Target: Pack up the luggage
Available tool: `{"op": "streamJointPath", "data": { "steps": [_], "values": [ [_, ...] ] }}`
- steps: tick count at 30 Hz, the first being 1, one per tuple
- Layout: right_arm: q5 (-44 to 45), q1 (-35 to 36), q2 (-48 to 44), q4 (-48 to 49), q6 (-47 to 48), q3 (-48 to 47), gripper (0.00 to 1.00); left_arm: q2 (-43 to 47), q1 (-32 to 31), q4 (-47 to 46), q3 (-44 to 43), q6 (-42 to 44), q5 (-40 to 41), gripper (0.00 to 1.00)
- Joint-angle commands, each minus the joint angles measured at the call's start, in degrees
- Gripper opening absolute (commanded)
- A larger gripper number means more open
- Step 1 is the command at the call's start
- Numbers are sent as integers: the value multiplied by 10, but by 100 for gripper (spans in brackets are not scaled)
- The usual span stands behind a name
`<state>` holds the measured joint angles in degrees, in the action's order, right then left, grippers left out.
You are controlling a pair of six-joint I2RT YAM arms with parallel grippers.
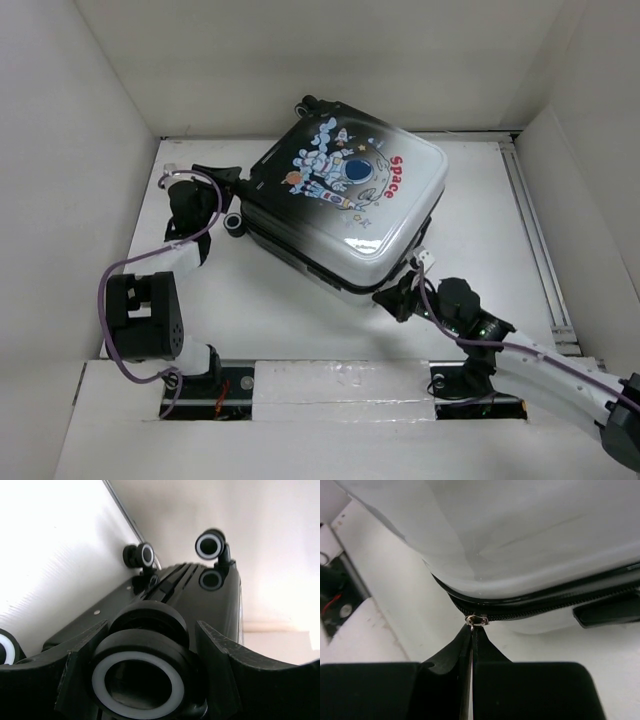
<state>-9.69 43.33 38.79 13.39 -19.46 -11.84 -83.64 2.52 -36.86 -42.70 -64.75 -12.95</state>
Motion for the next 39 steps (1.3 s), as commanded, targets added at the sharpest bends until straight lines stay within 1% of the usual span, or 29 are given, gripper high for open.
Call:
{"op": "streamJointPath", "data": {
  "steps": [1, 2, 4, 5, 7, 8, 9, 11, 12, 15, 16, 17, 18, 19, 20, 22, 23, 24, 25, 26, 27, 29, 30, 32, 33, 34, 36, 37, 39],
  "values": [
    [20, 62, -42, 8, -78, -15, 0, 19, -16, -83, 16, 21, -9, 0],
    [47, 89, -32, 8, -78, -32, 0, 19, -22, -91, 16, 15, -9, 0],
    [77, 105, 9, 8, -78, -53, 0, 25, -22, -103, 43, 9, -9, 0],
    [102, 99, 22, 8, -73, -64, 0, 30, -22, -117, 52, 2, -9, 0],
    [102, 72, 51, 8, -42, -97, 0, 44, -22, -124, 78, -4, -9, 0],
    [83, 45, 59, 8, -32, -107, 0, 56, -22, -131, 85, -4, -9, 0],
    [18, -29, 66, 8, -22, -131, 0, 64, -22, -131, 92, -4, -9, 0],
    [-57, -112, 97, 14, -1, -157, 0, 86, -22, -131, 111, -4, -4, 0],
    [-124, -192, 112, 14, 6, -174, 0, 95, -22, -131, 117, -4, 2, 0],
    [-204, -291, 199, 14, 31, -258, 0, 129, -22, -136, 141, -9, 2, 0],
    [-246, -334, 225, 14, 39, -308, 0, 137, -22, -141, 147, -14, 2, 0],
    [-265, -346, 253, 9, 44, -332, 0, 145, -22, -141, 154, -14, -3, 0],
    [-279, -346, 302, -6, 63, -354, 0, 155, -27, -150, 175, -27, -3, 0],
    [-286, -346, 317, -38, 73, -369, 0, 174, -27, -161, 186, -27, -3, 0],
    [-286, -331, 317, -43, 81, -359, 0, 185, -27, -161, 197, -33, -3, 0],
    [-261, -295, 275, -43, 87, -300, 0, 212, -27, -154, 213, -28, 3, 0],
    [-227, -250, 247, -37, 76, -229, 0, 221, -27, -146, 219, -17, 10, 0],
    [-213, -224, 213, -28, 59, -191, 0, 227, -27, -139, 219, -12, 10, 0],
    [-166, -156, 137, 29, -7, -116, 0, 239, -27, -139, 226, -6, 10, 0],
    [-134, -117, 105, 63, -41, -115, 0, 239, -27, -139, 231, -6, 10, 0],
    [-97, -83, 84, 71, -59, -88, 0, 239, -27, -148, 238, -15, 3, 0],
    [0, -28, 88, 30, -66, -119, 0, 239, -27, -171, 260, -20, -3, 0],
    [82, 9, 101, 0, -58, -150, 0, 239, -27, -181, 265, -28, -11, 0],
    [85, 10, 151, 0, -31, -186, 0, 233, -27, -193, 274, -28, -16, 0],
    [77, -6, 169, 0, -25, -206, 0, 233, -27, -204, 283, -28, -16, 0],
    [77, -6, 187, 0, -25, -249, 0, 233, -27, -204, 283, -34, -22, 0],
    [77, -17, 242, -6, -15, -293, 0, 226, -35, -226, 288, -35, -29, 0],
    [57, -45, 257, -6, -8, -334, 0, 226, -41, -226, 288, -35, -29, 0],
    [1, -98, 289, -6, -8, -366, 0, 226, -54, -214, 281, -26, -23, 0]
  ]
}}
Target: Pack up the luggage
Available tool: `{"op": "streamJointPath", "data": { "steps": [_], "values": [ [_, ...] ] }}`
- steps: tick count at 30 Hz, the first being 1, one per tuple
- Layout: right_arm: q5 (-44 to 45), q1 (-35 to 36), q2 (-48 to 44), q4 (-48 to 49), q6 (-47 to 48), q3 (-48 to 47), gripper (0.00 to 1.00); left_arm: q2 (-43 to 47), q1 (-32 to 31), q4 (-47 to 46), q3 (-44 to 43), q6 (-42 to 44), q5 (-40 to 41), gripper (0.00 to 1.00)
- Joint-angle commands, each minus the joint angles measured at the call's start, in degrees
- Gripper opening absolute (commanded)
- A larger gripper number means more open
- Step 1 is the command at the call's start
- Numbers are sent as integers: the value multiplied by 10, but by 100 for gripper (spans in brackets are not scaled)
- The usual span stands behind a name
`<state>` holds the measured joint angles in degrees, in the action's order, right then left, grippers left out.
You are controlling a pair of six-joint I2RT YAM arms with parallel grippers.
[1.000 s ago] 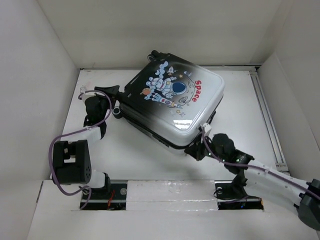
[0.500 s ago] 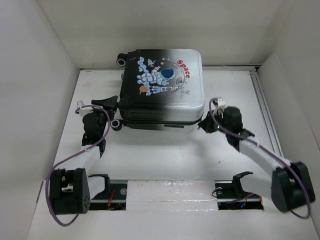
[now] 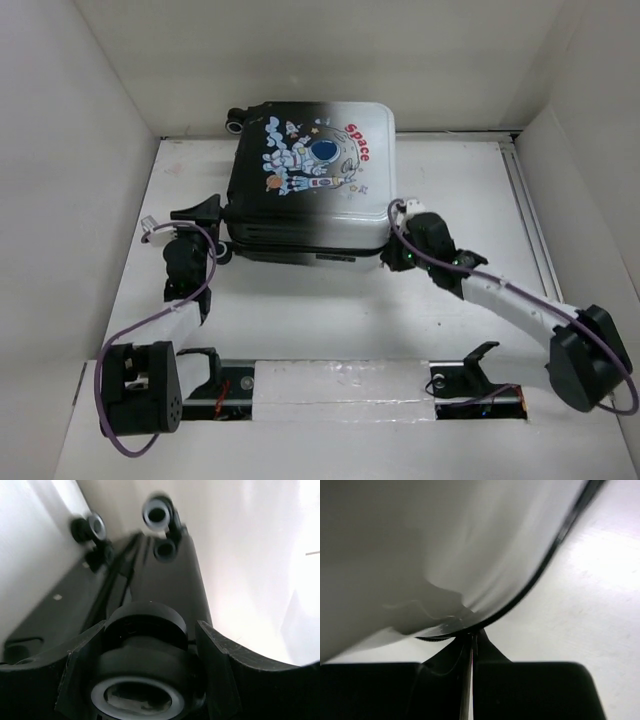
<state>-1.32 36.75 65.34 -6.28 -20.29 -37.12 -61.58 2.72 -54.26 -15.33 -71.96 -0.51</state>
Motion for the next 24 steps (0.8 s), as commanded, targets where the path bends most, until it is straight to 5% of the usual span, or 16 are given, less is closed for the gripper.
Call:
{"op": "streamJointPath", "data": {
  "steps": [1, 7, 12, 16, 19, 24],
  "values": [
    [-107, -86, 29, 185, 9, -128, 0, 6, -67, -40, 7, 46, -142, 0],
    [-190, -188, 16, 100, 57, -182, 0, -13, -72, -59, -5, 46, -150, 0],
    [-101, 56, -25, 332, -83, 61, 0, -31, -159, -79, -10, 53, -110, 0],
    [15, 173, 50, 288, -80, -22, 0, -48, -185, -115, -10, 45, -100, 0],
    [73, 157, 70, 247, -44, -64, 0, -53, -185, -137, 5, 31, -115, 0],
    [8, 97, 115, 218, 2, -133, 0, -42, -192, -142, 21, 20, -134, 0]
  ]
}}
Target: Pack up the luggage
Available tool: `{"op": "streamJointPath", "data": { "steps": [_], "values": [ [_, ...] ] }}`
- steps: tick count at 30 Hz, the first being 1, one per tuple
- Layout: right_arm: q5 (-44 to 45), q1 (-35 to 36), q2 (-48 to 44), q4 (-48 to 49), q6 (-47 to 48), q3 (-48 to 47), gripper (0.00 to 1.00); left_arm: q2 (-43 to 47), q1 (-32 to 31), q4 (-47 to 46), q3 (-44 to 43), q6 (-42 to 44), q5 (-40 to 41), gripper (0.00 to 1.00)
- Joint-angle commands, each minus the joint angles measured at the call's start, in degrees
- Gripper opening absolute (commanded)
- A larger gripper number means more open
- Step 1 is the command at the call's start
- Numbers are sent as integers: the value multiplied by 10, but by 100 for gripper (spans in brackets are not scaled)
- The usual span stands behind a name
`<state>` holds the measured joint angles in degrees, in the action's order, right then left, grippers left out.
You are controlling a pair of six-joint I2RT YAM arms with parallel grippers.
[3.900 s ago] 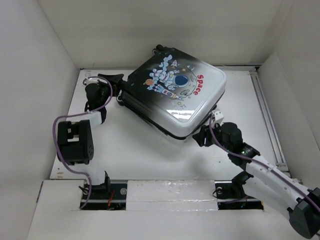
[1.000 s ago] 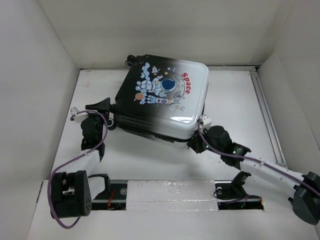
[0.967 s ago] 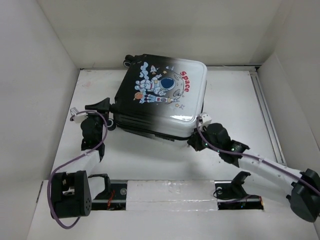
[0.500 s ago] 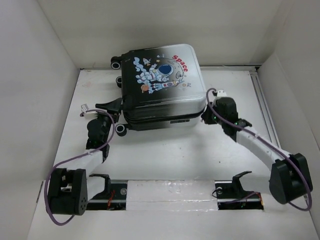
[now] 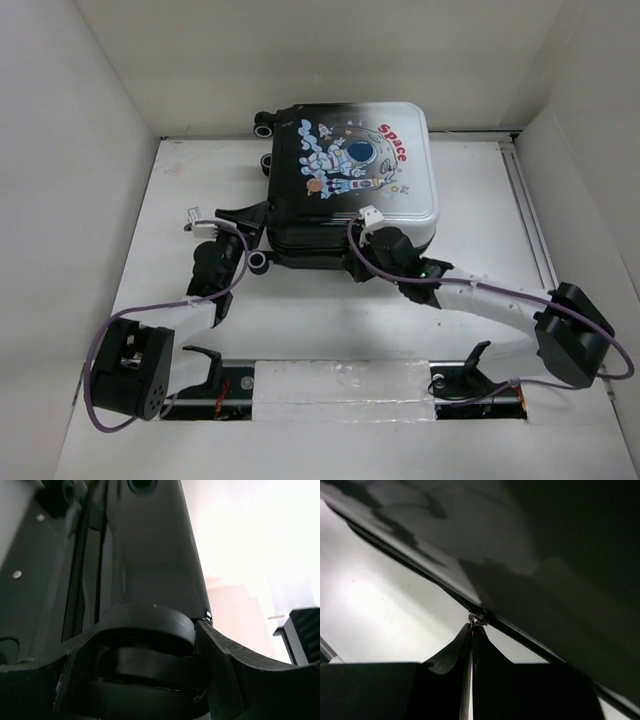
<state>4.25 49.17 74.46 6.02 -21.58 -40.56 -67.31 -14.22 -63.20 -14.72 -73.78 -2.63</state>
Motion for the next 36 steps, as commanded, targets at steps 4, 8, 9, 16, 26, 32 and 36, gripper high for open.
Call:
{"op": "streamJointPath", "data": {
  "steps": [4, 8, 9, 16, 26, 32, 36],
  "values": [
    [-49, 16, 110, 89, 39, -172, 0, 28, -63, -36, 2, 44, -110, 0],
    [-130, 46, 217, 109, 54, -254, 0, 27, -94, -60, 2, 10, -154, 0],
    [-130, 54, 234, 109, 54, -265, 0, 22, -94, -69, 2, 10, -170, 0],
    [-153, 77, 287, 198, 51, -256, 0, 41, -138, -66, 14, -26, -198, 0],
    [-67, 77, 89, 212, 22, -80, 20, 77, -216, 17, -30, 26, -142, 14],
    [-14, 65, -102, 88, 28, 16, 39, 217, -216, 248, -107, 214, -49, 100],
    [-14, 52, -187, 25, 33, 44, 45, 263, -207, 392, -136, 250, 133, 100]
  ]
}}
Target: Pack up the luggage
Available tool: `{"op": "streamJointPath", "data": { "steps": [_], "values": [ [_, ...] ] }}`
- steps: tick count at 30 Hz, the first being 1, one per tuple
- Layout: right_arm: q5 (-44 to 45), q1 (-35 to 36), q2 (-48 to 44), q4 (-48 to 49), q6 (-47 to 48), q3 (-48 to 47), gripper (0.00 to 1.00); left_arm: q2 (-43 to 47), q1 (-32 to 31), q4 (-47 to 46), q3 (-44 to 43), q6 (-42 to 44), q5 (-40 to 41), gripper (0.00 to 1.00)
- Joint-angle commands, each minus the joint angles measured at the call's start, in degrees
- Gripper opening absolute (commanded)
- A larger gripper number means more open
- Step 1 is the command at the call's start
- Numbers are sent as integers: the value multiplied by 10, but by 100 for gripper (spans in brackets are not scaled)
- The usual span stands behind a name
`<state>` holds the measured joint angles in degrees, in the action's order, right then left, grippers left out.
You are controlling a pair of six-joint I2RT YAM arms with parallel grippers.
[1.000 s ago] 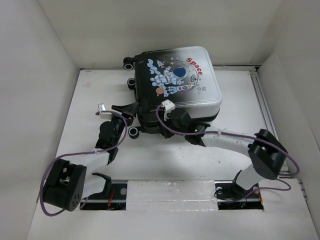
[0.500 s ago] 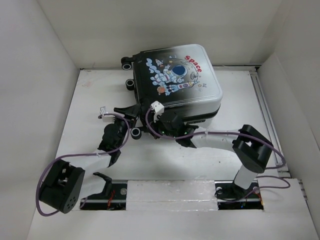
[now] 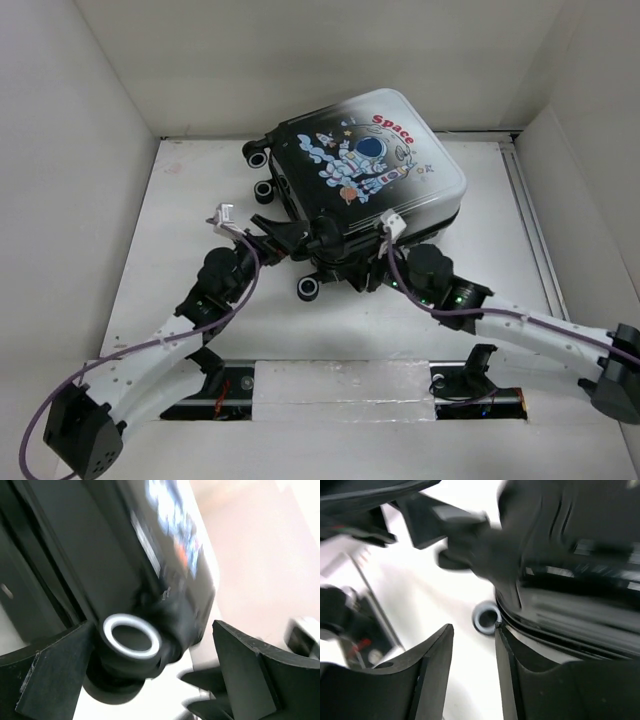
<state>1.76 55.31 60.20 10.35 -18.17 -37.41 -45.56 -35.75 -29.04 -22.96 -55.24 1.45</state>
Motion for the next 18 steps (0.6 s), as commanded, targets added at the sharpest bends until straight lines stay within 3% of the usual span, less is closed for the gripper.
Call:
{"op": "streamJointPath", "data": {
  "steps": [1, 3, 6, 7, 11, 13, 15, 18],
  "values": [
    [0, -9, -57, -23, -1, 24, 45, 46, 21, 50, -53, 55, 138, 100],
    [-6, -9, -82, -30, -1, 30, 49, 12, 87, 50, -69, 39, 133, 100],
    [-14, -9, -90, -37, -6, 53, 50, -55, 188, 20, -102, 7, 5, 100],
    [-2, -9, -90, -37, -6, 59, 50, -108, 248, -20, -107, -18, -65, 100],
    [-2, -9, -69, -37, -6, 59, 50, -260, 334, -66, -167, -57, -172, 100],
    [-8, -9, -69, -31, -1, 59, 50, -312, 353, -99, -191, -91, -213, 100],
    [-14, -9, -75, -25, -1, 65, 50, -377, 358, -199, -198, -119, -254, 100],
    [-20, -9, -89, -10, -1, 84, 50, -454, 358, -245, -254, -137, -283, 100]
  ]
}}
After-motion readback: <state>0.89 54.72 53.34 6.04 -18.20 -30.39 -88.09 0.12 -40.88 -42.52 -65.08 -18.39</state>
